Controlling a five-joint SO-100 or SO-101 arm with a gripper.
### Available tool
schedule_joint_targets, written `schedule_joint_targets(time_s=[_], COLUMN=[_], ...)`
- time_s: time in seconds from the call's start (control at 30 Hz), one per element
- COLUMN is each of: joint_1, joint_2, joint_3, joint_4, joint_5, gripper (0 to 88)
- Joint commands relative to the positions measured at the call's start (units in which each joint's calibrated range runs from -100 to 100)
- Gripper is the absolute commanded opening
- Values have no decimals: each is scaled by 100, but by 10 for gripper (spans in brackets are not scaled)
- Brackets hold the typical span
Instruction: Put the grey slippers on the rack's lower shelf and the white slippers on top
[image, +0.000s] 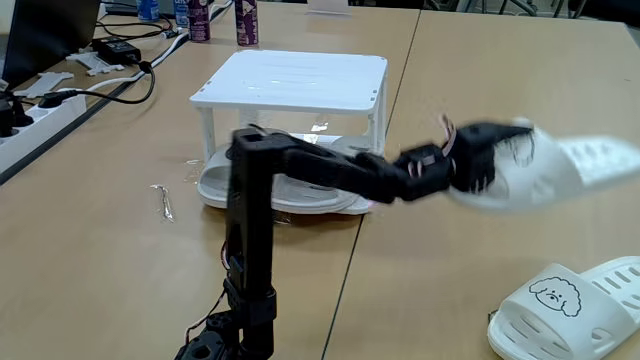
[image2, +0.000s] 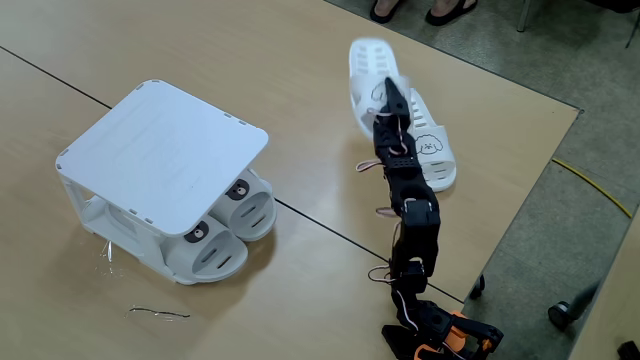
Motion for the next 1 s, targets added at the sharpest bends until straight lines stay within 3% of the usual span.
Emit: schedule_joint_targets(time_s=[0.0, 0.2, 0.37, 0.8, 0.97], joint_1=[-62, -342, -1057, -4848, -5819], joint_2=[-1878, -3148, -3569, -3796, -3342], joint_3=[-309, -480, -1626, -1860, -1743], joint_4=[916, 2806, 4255, 4368, 4350], joint_5=[42, 42, 42, 42, 42], gripper=[7, 7, 7, 7, 7])
